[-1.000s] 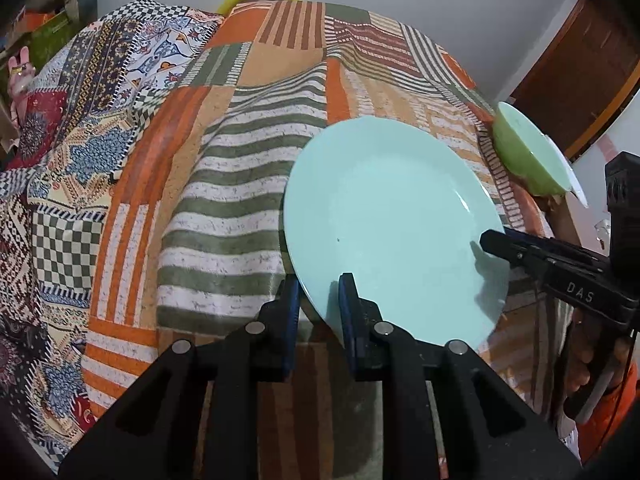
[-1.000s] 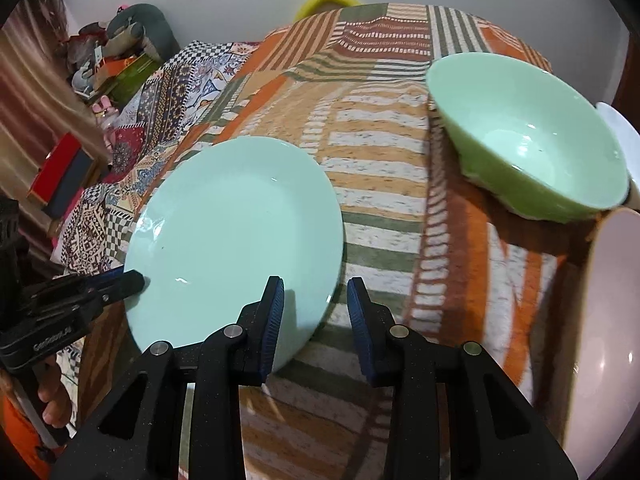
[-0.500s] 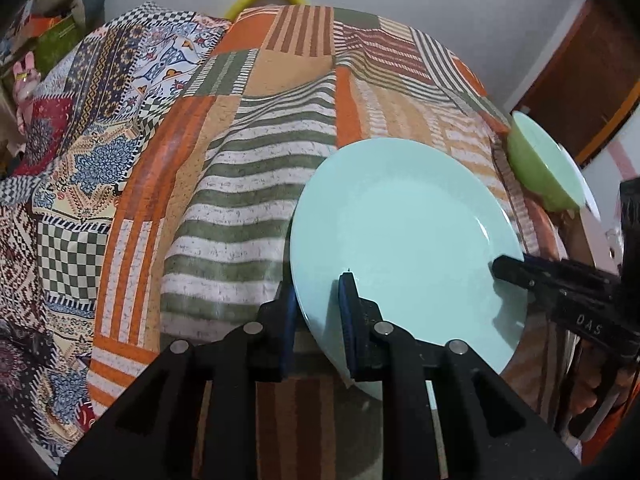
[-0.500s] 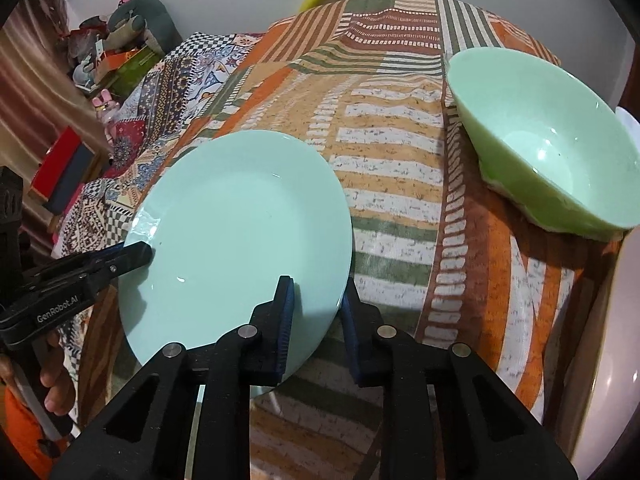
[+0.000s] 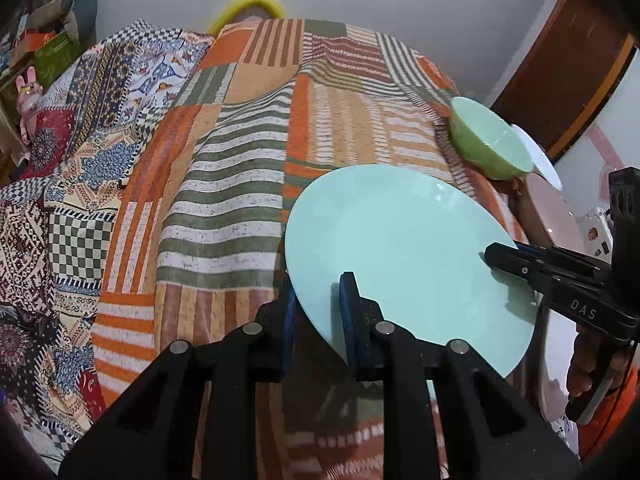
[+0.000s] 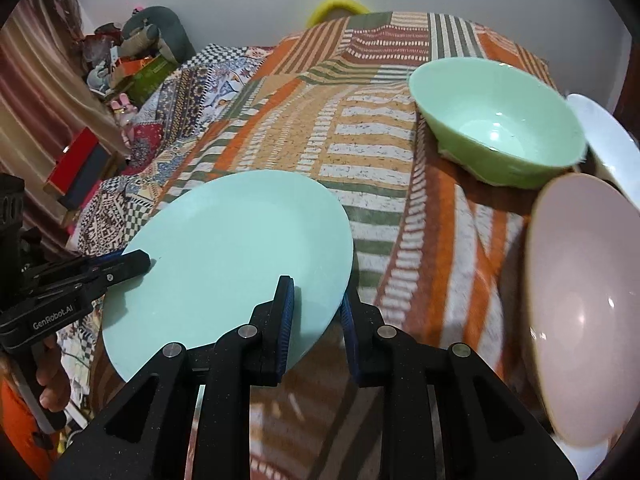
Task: Organize plates and bowls
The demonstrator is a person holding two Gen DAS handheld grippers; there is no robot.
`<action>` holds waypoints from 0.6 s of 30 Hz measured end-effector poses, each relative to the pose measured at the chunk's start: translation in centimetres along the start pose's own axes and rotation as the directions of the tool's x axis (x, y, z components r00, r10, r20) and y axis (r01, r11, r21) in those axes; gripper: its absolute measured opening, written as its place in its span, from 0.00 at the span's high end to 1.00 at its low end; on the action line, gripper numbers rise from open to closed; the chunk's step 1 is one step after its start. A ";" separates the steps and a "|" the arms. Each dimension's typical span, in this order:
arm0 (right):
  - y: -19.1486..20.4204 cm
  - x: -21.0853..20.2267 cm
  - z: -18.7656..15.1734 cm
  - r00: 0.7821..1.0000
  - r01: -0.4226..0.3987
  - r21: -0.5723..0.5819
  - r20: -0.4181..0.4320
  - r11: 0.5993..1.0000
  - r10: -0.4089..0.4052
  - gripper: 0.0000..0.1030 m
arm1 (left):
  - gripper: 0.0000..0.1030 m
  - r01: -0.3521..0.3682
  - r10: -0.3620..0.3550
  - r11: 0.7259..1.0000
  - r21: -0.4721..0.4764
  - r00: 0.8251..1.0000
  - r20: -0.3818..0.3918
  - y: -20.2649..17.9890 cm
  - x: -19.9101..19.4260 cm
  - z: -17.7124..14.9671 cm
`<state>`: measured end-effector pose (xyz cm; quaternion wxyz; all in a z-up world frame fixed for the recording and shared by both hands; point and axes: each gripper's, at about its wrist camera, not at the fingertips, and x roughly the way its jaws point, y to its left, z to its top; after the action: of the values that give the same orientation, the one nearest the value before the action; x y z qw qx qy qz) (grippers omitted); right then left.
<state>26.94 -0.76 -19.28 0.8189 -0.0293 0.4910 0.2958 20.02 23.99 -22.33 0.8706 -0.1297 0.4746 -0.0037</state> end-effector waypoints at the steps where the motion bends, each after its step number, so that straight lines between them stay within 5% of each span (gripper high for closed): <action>1: 0.0 -0.5 -0.2 1.000 -0.001 -0.004 0.008 1.000 0.001 0.80 | 0.80 -0.003 0.003 1.000 0.006 1.000 0.007 -0.4 -0.5 -0.3; 18: -0.1 -9.1 -4.1 0.987 -0.005 -0.045 0.158 0.999 0.012 0.80 | 0.80 -0.017 0.005 0.996 0.084 0.990 0.139 -7.7 -9.5 -4.3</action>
<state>20.60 -6.36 -13.94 0.8531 -0.0217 0.4180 0.3115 12.13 16.87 -14.93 0.9062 -0.0897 0.4130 -0.0099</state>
